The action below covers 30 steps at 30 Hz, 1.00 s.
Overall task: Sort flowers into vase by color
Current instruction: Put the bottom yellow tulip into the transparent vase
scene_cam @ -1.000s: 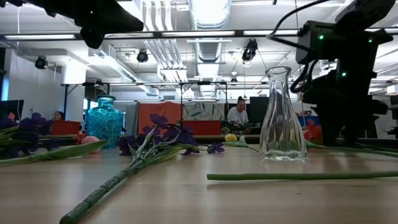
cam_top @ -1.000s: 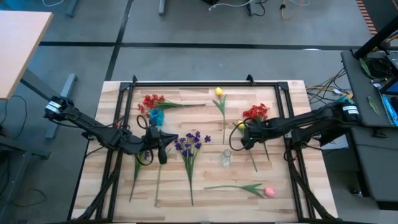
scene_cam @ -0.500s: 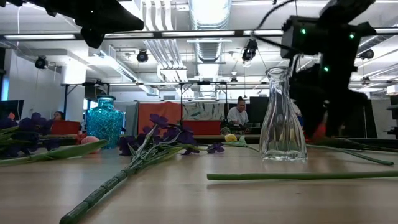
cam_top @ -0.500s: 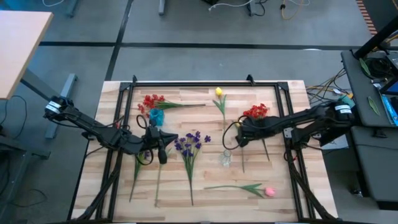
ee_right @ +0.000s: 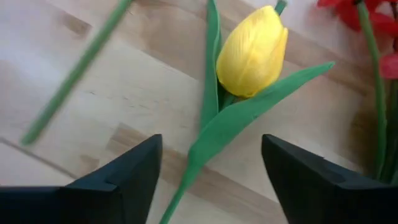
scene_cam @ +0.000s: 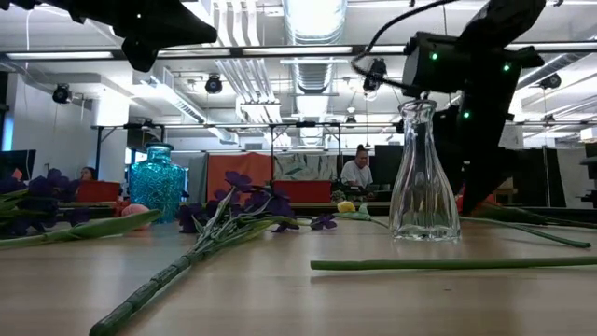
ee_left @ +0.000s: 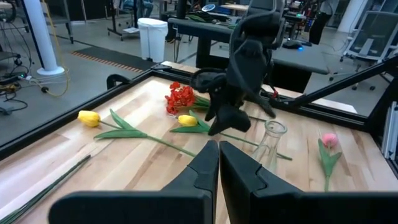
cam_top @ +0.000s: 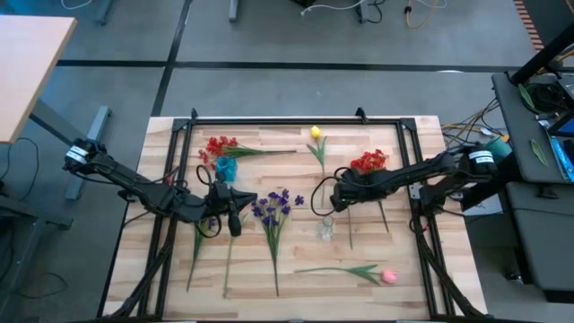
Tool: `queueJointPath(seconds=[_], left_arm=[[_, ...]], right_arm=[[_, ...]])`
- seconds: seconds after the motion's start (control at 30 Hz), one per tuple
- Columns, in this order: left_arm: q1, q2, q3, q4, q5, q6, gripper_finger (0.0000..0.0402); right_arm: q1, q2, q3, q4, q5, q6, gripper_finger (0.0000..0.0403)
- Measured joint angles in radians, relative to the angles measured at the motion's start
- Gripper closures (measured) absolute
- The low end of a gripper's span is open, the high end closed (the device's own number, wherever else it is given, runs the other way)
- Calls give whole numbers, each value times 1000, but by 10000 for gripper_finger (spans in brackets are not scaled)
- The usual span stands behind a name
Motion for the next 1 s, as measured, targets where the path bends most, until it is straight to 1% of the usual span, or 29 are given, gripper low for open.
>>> queueJointPath(seconds=[0.17,0.27,0.47,0.57,0.67,0.77,0.87,1.0], left_arm=[[0,0,0,1,0,-8,402],[0,0,0,1,0,-8,402],[0,0,0,1,0,-8,402],[0,0,0,1,0,-8,402],[0,0,0,4,0,-8,402],[0,0,0,5,0,-8,402],[0,0,0,4,0,-8,402],[0,0,0,4,0,-8,402]], right_arm=[[0,50,1,4,1,17,207],[0,58,3,12,-1,18,252],[0,36,-1,32,1,1,348],[0,17,0,48,15,-6,382],[0,-11,-1,49,37,-16,387],[0,-70,-1,50,63,-41,385],[3,-159,-1,59,92,-89,385],[22,-307,-15,127,140,-199,385]])
